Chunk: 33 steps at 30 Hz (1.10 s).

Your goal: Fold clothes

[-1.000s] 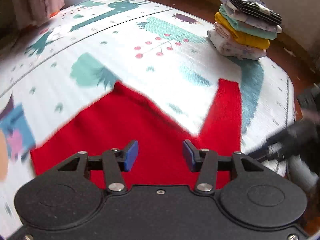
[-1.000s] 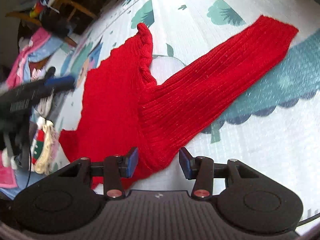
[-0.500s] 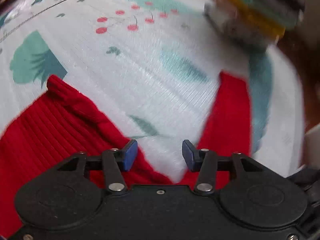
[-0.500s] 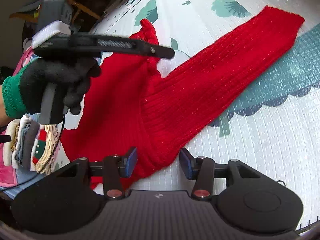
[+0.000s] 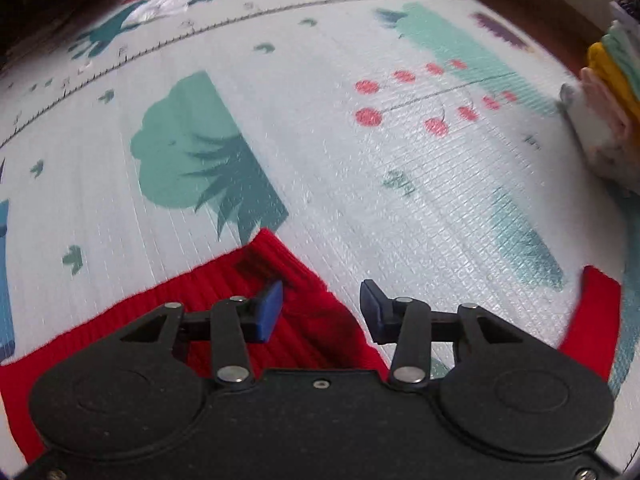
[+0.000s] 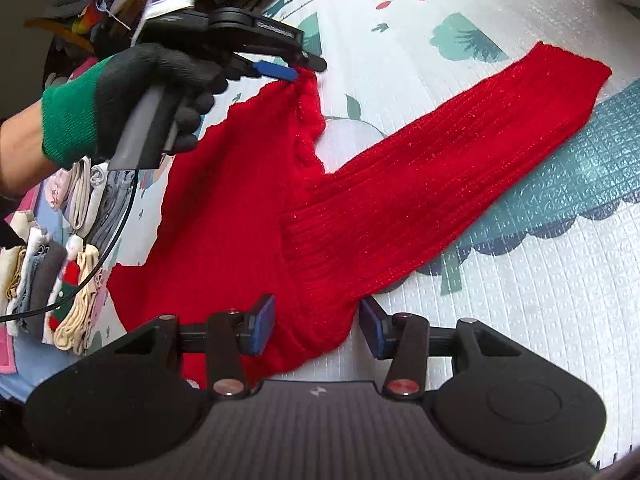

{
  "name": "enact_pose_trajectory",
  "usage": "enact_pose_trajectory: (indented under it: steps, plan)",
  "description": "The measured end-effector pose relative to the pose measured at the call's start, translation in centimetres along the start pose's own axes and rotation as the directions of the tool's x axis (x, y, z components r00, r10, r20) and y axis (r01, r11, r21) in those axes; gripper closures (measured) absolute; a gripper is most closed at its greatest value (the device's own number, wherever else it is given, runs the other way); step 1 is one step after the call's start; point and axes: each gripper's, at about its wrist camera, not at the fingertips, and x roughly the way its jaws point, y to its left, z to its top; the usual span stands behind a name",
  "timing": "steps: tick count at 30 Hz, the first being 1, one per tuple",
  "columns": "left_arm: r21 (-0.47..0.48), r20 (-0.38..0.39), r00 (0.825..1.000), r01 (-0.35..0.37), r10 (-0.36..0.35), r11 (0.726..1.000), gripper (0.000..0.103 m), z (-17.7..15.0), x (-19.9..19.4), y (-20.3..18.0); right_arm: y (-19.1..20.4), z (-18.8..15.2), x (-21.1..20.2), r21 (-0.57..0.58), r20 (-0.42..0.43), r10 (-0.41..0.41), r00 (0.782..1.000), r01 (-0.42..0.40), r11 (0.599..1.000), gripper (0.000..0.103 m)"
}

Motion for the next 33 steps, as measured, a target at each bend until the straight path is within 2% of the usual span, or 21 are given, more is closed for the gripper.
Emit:
enact_pose_trajectory:
  steps: [1,3,4,6,8,11,13,15,17,20,26,29,33]
  plan:
    - [0.018,-0.004,1.000,-0.019,0.019,1.000,0.061,0.1,0.1,-0.3,0.2,-0.1,0.0,-0.013,0.001,-0.006,1.000,0.006,1.000,0.056]
    - [0.055,-0.011,0.998,-0.059,0.060,0.997,0.069,0.2,0.3,-1.0,0.6,-0.3,0.1,-0.039,0.004,-0.019,1.000,0.019,0.999,0.058]
    - [0.075,-0.010,0.996,-0.084,0.085,0.994,0.074,0.2,0.4,-1.3,0.8,-0.4,0.2,-0.052,0.006,-0.025,1.000,0.025,0.998,0.067]
    - [0.096,-0.003,0.995,-0.103,0.103,0.990,0.085,0.2,0.4,-1.5,1.3,-0.5,0.1,-0.116,0.018,-0.047,0.999,0.049,0.992,0.080]
    - [0.076,0.001,0.996,-0.092,0.093,0.993,0.091,0.1,0.2,-0.9,1.9,-0.6,-0.2,-0.185,0.042,-0.065,0.997,0.072,0.980,0.083]
    - [0.040,0.024,0.998,-0.053,0.052,0.998,0.094,-0.2,-0.5,0.2,2.4,-0.7,-0.7,-0.238,0.073,-0.077,0.994,0.092,0.967,0.085]
    - [0.008,0.058,0.998,-0.003,0.002,1.000,0.094,-0.4,-1.2,1.2,3.7,-1.1,-0.7,-0.355,0.092,-0.108,0.990,0.134,0.925,0.086]
    - [-0.015,0.086,0.995,0.044,-0.042,0.999,0.094,-0.7,-1.9,2.1,5.5,-2.0,-0.5,-0.509,0.126,-0.137,0.983,0.182,0.841,0.086]
    - [-0.025,0.108,0.991,0.083,-0.079,0.996,0.094,-1.0,-2.5,2.9,7.3,-3.0,-0.3,-0.639,0.157,-0.152,0.976,0.218,0.737,0.086]
    - [-0.028,0.145,0.980,0.141,-0.135,0.990,0.094,-1.3,-3.4,4.0,9.6,-4.7,0.2,-0.810,0.200,-0.154,0.968,0.252,0.530,0.086]
    - [-0.046,0.193,0.962,0.208,-0.195,0.977,0.095,-1.8,-4.7,6.3,12.2,-8.6,1.5,-0.965,0.183,-0.124,0.975,0.203,0.168,0.087]
    - [-0.049,0.210,0.954,0.231,-0.216,0.972,0.096,-1.9,-5.0,7.6,12.9,-9.0,1.9,-0.981,0.144,-0.130,0.981,0.159,0.109,0.087]
    - [-0.052,0.191,0.968,0.175,-0.162,0.983,0.096,-2.2,-4.6,9.3,13.8,-9.4,2.4,-0.995,0.093,-0.142,0.986,0.098,0.029,0.087]
